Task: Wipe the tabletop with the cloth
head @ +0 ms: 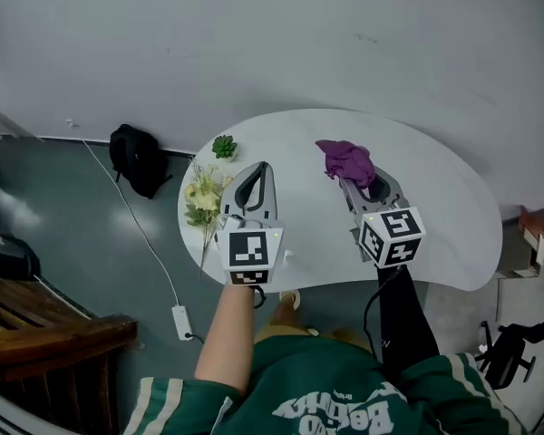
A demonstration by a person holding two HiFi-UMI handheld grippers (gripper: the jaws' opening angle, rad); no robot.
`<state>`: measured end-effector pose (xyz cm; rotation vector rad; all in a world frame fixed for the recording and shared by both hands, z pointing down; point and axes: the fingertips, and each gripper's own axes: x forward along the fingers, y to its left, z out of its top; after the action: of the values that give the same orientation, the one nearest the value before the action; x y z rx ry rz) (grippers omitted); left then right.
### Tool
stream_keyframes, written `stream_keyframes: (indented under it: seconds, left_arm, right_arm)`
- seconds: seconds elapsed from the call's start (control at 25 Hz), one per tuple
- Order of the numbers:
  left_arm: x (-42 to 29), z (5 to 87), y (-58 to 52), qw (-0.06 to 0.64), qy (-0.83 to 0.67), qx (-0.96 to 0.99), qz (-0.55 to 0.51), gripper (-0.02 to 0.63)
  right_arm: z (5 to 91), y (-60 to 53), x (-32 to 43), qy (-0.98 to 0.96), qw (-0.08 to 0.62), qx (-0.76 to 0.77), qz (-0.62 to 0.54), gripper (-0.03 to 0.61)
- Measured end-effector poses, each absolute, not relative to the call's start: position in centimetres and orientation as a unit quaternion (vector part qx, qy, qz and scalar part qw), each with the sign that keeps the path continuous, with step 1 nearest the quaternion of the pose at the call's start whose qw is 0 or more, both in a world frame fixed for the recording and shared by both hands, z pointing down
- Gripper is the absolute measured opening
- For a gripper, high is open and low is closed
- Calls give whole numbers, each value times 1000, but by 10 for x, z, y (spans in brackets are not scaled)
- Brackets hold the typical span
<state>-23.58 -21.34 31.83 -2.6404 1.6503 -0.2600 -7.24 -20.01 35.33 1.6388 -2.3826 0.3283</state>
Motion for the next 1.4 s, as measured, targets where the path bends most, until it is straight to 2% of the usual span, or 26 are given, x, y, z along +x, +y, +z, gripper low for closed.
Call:
stream_keyframes:
  seconds: [0.44, 0.8, 1.04, 1.16, 1.4]
  left_arm:
    - [-255, 371, -328, -13, 537, -838, -96, 2]
    - [-279, 394, -365, -35, 541, -833, -105, 2]
    - [-281, 412, -376, -52, 541, -831, -119, 2]
    - [-275, 416, -381, -54, 536, -833, -125, 2]
    - [-270, 420, -389, -62, 539, -831, -125, 2]
  right_arm:
    - [452, -355, -130, -797, 187, 542, 188, 149]
    - [528, -438, -184, -799, 214, 493, 267, 150]
    - [581, -462, -220, -798, 260, 445, 312, 147]
    - [598, -466, -226, -802, 287, 437, 288, 144]
    - [602, -472, -224, -803, 295, 435, 282, 140]
